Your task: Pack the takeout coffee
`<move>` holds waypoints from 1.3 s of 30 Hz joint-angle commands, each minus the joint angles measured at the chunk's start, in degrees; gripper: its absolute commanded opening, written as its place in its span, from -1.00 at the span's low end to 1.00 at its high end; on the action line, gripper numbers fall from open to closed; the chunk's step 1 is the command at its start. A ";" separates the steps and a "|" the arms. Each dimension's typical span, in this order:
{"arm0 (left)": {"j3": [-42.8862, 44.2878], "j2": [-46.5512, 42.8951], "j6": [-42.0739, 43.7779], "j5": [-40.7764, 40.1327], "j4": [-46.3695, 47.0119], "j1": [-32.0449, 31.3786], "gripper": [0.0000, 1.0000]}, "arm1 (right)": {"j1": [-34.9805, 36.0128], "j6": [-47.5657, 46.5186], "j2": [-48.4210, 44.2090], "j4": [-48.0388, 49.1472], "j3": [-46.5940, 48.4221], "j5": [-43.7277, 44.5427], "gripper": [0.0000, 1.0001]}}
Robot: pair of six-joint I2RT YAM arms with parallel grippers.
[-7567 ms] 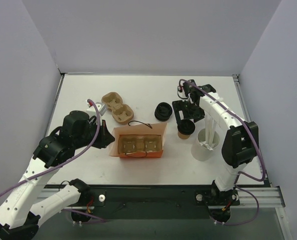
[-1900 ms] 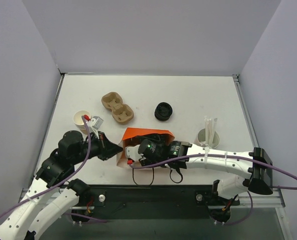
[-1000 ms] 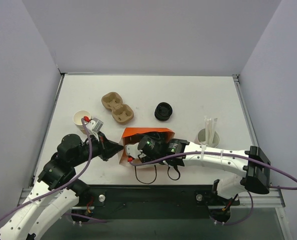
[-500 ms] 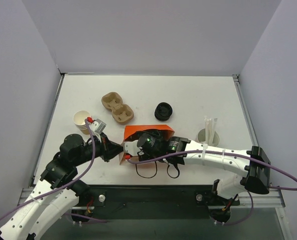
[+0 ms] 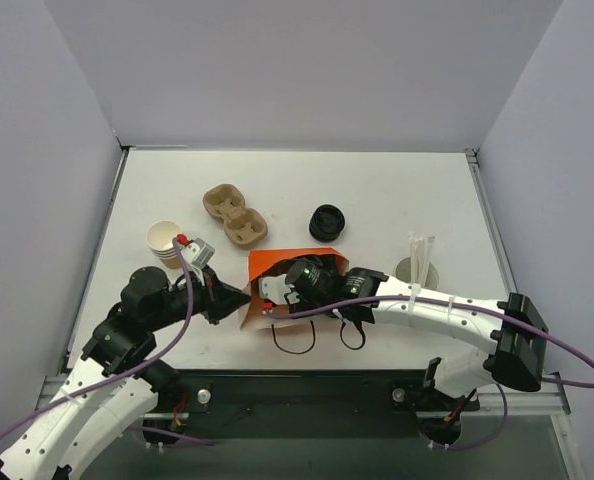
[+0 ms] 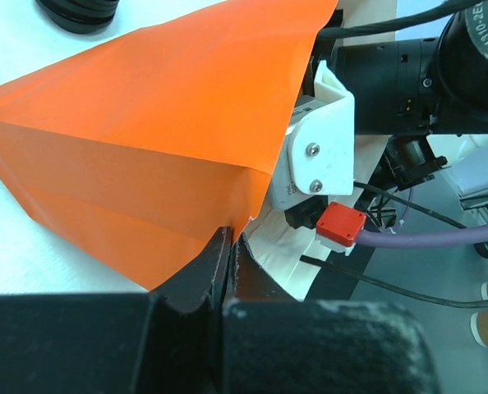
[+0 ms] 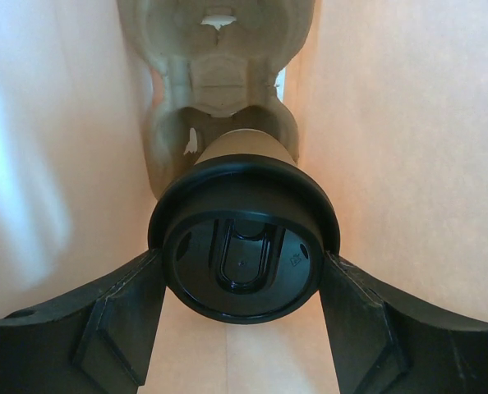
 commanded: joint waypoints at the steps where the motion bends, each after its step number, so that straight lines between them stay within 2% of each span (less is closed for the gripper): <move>1: 2.07 1.32 1.08 1.85 2.22 0.25 -1.00 | -0.61 -2.96 -2.37 -1.11 -0.10 0.65 -0.28; 20: 3.21 2.91 1.26 2.38 0.90 0.16 -1.00 | -1.66 -5.25 -1.58 5.04 -3.18 -0.06 -0.30; 39: 3.04 3.88 -2.70 2.20 0.72 0.25 -1.00 | -3.86 -6.66 0.53 13.83 -7.40 -0.76 -0.29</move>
